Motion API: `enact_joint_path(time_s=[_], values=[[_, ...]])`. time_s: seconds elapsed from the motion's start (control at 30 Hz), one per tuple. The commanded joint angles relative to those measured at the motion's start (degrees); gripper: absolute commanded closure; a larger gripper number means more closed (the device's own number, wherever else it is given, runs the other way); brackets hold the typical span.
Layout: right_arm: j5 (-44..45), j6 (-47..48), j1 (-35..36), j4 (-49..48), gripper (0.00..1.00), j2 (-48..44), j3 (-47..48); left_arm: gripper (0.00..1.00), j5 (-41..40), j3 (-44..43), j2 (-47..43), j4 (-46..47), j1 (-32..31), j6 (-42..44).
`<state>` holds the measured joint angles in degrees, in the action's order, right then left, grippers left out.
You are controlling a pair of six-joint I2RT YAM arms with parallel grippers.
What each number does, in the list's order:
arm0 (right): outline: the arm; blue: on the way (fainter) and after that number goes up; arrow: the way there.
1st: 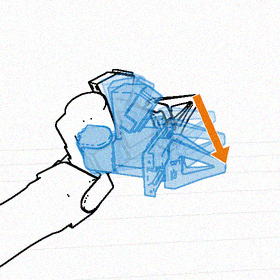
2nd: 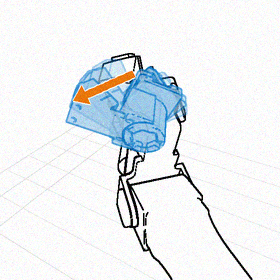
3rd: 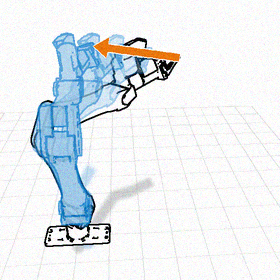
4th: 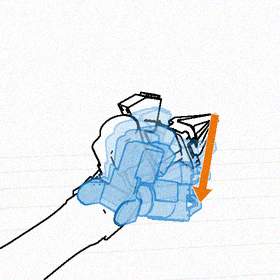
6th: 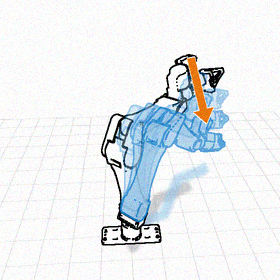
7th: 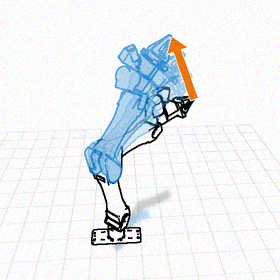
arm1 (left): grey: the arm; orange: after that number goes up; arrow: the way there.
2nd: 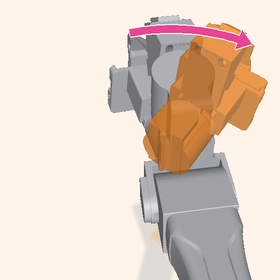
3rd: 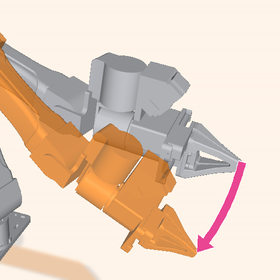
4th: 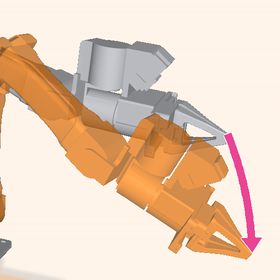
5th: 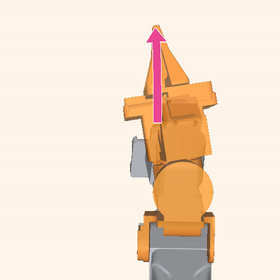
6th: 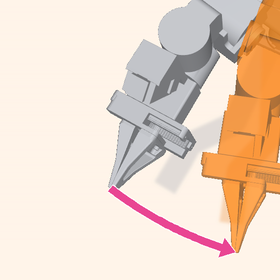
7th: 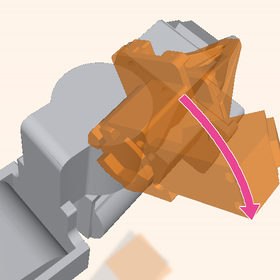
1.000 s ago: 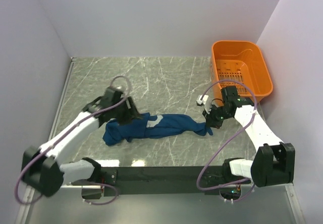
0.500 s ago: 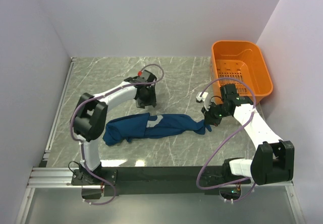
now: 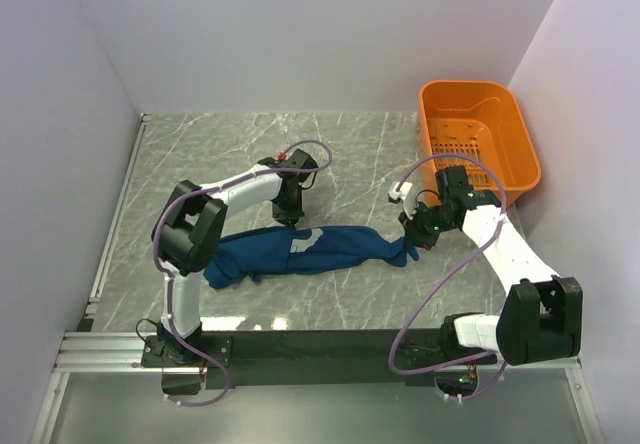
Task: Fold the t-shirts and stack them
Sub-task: Flatten the tshirt out
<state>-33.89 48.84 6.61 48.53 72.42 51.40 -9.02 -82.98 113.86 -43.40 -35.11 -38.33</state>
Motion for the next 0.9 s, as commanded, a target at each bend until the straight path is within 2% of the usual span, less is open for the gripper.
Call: enact_joint_path(time_s=[0.0, 0.03, 0.2, 0.37, 0.5, 0.63, 0.87], values=[[-0.65, -0.33, 0.42, -0.99, 1.0, 0.53, 1.95, 0.95, -2.76, -1.66, 0.57, -0.99, -0.75, 0.97], [-0.56, -0.32, 0.42, -0.81, 1.0, 0.44, 2.3, 0.99, -3.02, -1.4, -0.39, -0.81, -0.83, 0.71], [-0.65, 0.03, 0.51, 0.07, 1.0, 0.18, 3.53, 0.99, -5.91, -1.74, -5.48, -0.46, -0.83, 0.27], [-1.96, 0.12, 0.51, 1.74, 1.0, -1.4, 7.13, 0.99, -9.26, -1.31, -17.52, -0.64, -0.75, -1.84], [-4.25, -0.15, 0.51, 3.58, 1.0, -2.64, 11.87, 0.99, -10.58, 3.08, -28.59, 2.0, -0.48, -4.03], [-6.18, -0.76, 0.42, 5.6, 1.0, -3.6, 19.85, 0.99, -13.74, 7.47, -41.75, 4.55, -0.31, -5.0], [-7.07, -4.97, 0.42, 5.97, 1.0, -4.22, 35.25, 0.99, -26.56, 4.33, -58.57, 5.96, -0.31, -4.39]])
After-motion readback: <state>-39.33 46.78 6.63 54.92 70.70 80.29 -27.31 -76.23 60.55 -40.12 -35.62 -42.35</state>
